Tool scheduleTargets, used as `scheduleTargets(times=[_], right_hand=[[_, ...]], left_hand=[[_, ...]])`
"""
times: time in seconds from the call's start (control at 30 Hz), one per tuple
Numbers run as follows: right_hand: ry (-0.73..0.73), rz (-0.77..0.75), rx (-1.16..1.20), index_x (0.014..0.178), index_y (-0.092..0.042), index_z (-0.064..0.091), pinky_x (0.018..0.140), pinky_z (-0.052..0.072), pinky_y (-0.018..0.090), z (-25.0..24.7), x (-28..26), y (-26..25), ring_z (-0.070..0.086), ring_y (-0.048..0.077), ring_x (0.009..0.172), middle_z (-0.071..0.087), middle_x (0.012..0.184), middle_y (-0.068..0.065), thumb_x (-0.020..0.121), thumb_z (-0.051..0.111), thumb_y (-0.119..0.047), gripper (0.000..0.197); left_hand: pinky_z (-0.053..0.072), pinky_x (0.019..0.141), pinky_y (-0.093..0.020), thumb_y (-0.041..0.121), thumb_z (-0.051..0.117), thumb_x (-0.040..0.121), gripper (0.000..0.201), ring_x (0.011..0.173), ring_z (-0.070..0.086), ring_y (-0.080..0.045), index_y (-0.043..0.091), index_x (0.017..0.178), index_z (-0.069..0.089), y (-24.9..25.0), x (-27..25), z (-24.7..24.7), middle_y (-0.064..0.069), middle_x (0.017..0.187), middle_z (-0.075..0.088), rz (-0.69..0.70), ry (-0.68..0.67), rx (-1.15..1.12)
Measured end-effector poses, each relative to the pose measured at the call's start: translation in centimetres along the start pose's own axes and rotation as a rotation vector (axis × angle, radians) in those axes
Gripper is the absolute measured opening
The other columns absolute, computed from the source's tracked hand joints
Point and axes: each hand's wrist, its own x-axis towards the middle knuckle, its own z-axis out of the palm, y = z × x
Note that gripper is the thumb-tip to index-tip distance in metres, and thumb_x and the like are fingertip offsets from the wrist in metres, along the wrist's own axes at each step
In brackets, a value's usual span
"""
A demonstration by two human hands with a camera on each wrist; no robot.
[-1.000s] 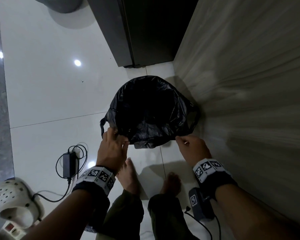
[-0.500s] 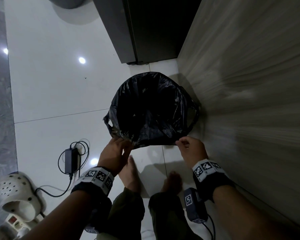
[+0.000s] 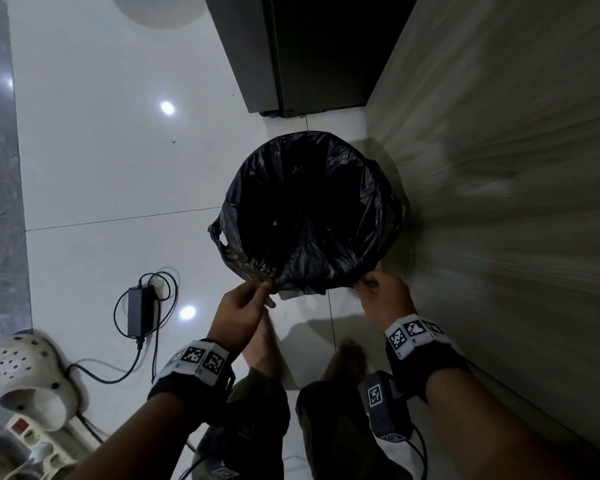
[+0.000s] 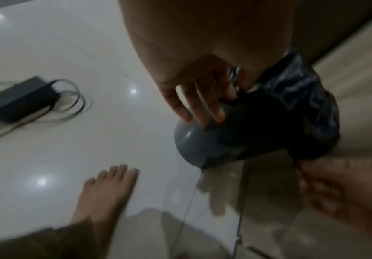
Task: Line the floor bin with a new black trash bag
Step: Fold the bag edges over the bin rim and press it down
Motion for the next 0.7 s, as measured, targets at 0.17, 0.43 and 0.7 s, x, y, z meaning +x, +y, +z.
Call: scheduleTargets(times=[0.17,0.43,0.7], right_hand=[[-0.036,0.024,0.037,0.076,-0.010,0.068,0.065,0.043,0.024,-0.5,0.2,-0.3,0.062,0.018,0.071,0.066,0.073,0.004,0.086,0.066,-0.020,0.014],[-0.015,0.035,0.031,0.077,-0.013,0.068,0.078,0.054,0.035,-0.5,0.0,-0.3,0.068,0.025,0.081,0.073,0.082,0.012,0.084,0.064,-0.016,0.009],[0.008,0.007,-0.032,0.073,-0.016,0.065,0.056,0.042,0.021,-0.9,-0.2,-0.2,0.060,0.014,0.063,0.062,0.063,-0.005,0.087,0.060,-0.014,0.014]], left_hand=[[0.050,0.069,-0.035,0.040,0.066,0.082,0.045,0.069,0.066,-0.019,0.004,0.108,0.056,1.8,0.3,1.0,-0.010,0.083,0.072,-0.270,-0.055,-0.282],[0.057,0.063,-0.026,0.011,0.072,0.078,0.040,0.071,0.071,-0.013,-0.010,0.109,0.056,2.0,1.2,0.5,-0.013,0.090,0.070,-0.274,-0.086,-0.496],[0.055,0.054,-0.025,0.001,0.073,0.074,0.021,0.049,0.061,-0.015,0.007,0.065,0.055,1.6,0.7,0.2,-0.005,0.051,0.066,-0.290,-0.107,-0.250]])
